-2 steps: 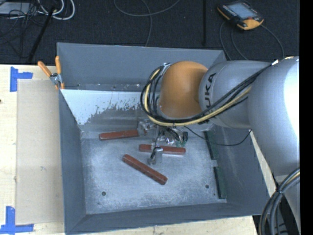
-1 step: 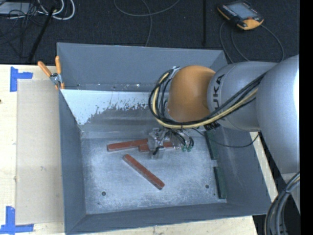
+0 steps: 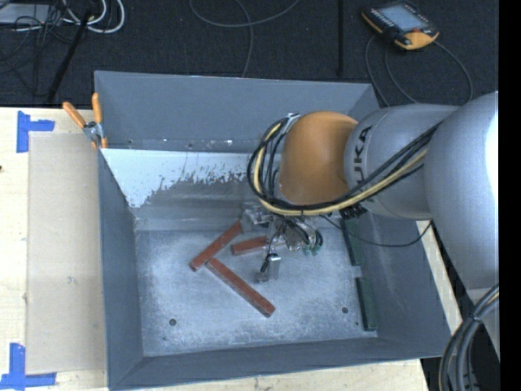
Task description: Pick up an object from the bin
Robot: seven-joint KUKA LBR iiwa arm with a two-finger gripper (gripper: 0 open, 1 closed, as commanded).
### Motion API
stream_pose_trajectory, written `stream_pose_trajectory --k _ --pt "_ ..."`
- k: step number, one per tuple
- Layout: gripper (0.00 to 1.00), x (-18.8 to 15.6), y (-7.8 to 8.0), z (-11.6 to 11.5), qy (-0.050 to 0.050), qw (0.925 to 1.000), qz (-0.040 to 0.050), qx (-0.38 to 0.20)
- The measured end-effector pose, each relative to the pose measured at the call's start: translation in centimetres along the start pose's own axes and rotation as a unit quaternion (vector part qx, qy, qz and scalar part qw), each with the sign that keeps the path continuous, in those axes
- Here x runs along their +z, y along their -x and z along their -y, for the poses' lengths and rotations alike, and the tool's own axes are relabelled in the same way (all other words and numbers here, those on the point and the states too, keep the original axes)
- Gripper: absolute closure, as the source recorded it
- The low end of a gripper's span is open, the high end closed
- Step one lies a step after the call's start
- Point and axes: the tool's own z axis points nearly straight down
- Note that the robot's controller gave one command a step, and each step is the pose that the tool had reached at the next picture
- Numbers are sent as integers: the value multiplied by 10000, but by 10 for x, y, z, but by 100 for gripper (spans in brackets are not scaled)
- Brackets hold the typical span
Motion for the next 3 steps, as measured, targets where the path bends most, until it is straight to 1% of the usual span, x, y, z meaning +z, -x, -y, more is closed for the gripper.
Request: stream_pose_trajectory --k 1,2,3 --pt "100 -1 1 0 -1 10000 14 10" --pt "100 -1 1 1 -1 10000 13 13" --pt "100 -46 -4 38 11 9998 -36 220"
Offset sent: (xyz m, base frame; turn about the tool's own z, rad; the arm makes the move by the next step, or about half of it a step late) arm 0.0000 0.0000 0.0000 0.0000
